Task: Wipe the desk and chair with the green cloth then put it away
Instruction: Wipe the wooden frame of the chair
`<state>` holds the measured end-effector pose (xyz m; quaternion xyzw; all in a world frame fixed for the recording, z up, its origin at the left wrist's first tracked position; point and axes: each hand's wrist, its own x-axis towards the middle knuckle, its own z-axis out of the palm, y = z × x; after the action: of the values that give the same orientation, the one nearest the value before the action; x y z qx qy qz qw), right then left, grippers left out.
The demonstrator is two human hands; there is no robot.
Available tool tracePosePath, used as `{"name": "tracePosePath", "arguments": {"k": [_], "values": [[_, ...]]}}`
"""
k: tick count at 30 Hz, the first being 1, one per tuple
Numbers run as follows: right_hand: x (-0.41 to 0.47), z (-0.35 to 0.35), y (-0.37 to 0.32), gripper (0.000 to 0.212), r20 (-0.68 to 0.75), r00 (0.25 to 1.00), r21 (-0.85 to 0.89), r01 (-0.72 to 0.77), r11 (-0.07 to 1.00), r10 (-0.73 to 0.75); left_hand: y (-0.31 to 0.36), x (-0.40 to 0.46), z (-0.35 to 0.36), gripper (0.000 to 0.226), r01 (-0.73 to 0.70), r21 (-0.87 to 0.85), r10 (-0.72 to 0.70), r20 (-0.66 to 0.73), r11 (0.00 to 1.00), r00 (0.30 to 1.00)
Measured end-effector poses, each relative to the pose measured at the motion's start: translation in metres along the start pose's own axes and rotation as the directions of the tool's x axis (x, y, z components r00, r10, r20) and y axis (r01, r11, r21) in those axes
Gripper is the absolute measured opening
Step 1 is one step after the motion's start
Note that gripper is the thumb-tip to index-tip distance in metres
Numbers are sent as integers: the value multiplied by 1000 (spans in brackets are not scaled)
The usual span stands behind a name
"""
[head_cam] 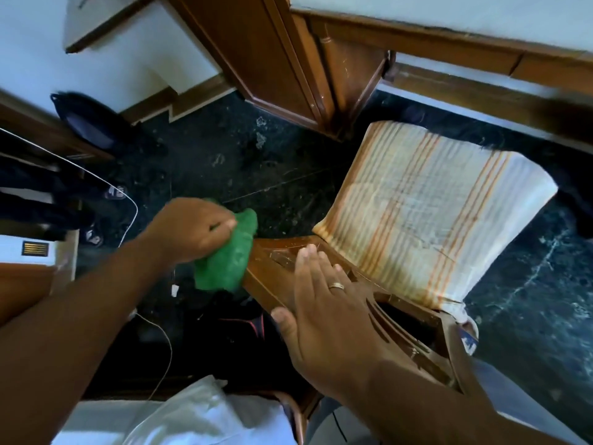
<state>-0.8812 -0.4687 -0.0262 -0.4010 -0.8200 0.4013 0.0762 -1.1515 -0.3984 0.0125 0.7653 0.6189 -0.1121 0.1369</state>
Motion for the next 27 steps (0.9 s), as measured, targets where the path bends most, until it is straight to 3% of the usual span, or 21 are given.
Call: {"name": "tracePosePath", "arguments": {"k": [3,6,9,12,14,15,16,18,20,21,24,27], "values": [[3,-1,2,86,25,1000,-20,-3,1000,4,-8,3,0,63,-41,18,41,-23,999,999],[5,3,8,86,53,997,16,-62,998,61,13,-3,8,54,-212,20,211,36,977,977],[14,7,11,67,108,992,335,-96,937,64,33,-8,19,49,-336,-64,338,27,940,941],[36,5,9,47,120,989,704,-143,695,83,29,-7,27,53,-231,-177,213,-114,957,970],[59,3,4,51,213,969,785,-247,568,127,21,-9,30,61,-176,-382,116,-174,907,978],[70,3,0,52,259,957,782,-286,554,127,18,-8,31,62,-157,-519,58,-203,840,978],[83,3,-4,55,288,949,746,-307,591,129,13,-6,32,60,-150,-639,-28,-259,754,966],[108,6,-10,67,334,933,668,-334,665,133,3,5,30,53,-153,-766,-271,-396,624,877],[131,11,-16,77,408,906,569,-351,744,115,-3,20,25,48,-122,-818,-452,-428,562,783],[141,15,-17,76,437,894,539,-350,766,101,-3,26,25,48,-104,-835,-486,-411,541,771],[154,27,3,50,431,898,641,-371,672,85,0,30,33,54,-54,-829,-473,-369,556,800],[154,45,54,47,400,907,484,-332,810,133,1,33,33,58,-49,-708,-325,-384,704,864]]}}
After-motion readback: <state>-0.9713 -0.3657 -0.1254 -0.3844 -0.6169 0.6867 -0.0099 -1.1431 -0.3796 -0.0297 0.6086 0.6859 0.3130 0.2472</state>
